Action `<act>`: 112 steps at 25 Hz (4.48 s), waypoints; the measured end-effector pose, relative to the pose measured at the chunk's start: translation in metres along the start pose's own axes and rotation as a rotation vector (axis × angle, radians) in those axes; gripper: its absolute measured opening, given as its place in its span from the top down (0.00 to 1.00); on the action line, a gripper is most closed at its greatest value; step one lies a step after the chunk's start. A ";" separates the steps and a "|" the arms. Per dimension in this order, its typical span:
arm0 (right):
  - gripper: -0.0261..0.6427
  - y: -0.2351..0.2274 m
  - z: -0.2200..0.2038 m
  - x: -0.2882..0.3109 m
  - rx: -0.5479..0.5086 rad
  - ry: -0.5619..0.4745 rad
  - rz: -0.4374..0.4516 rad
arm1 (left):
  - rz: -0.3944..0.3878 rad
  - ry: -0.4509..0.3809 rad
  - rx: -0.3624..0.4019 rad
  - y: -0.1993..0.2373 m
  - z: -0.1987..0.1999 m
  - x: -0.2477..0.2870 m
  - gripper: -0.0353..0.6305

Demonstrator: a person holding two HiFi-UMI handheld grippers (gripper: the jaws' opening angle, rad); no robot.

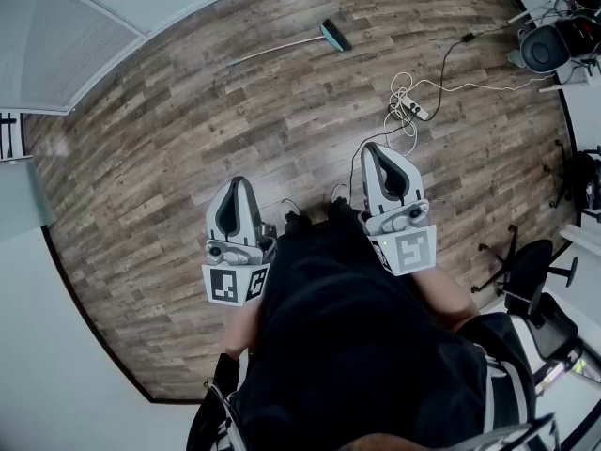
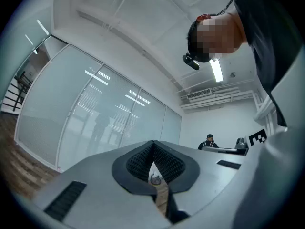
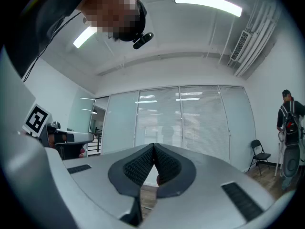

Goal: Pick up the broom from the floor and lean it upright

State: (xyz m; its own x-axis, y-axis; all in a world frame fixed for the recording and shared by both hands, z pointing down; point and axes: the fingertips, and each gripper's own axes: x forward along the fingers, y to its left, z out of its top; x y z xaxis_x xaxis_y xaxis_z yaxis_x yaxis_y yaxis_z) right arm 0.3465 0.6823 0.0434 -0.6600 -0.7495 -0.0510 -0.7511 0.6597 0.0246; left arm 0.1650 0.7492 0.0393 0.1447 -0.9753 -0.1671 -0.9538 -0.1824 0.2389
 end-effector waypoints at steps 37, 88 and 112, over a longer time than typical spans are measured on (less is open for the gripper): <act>0.93 -0.150 -0.046 -0.029 0.036 0.025 -0.044 | 0.054 0.039 0.026 -0.057 -0.077 0.073 0.92; 0.93 -0.211 -0.351 0.548 -0.017 0.644 0.295 | 0.249 0.250 -0.135 0.313 -0.215 0.411 0.92; 0.81 -0.174 -0.902 0.639 -0.517 1.017 0.943 | 0.320 0.208 -0.138 0.489 -0.516 0.428 0.92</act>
State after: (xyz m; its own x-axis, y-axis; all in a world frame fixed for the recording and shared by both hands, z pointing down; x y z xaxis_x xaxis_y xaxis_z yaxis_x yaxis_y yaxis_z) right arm 0.0413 0.0395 0.9072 -0.4590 0.0756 0.8852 0.1730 0.9849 0.0056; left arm -0.1039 0.1776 0.5779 -0.0903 -0.9874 0.1298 -0.9170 0.1333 0.3760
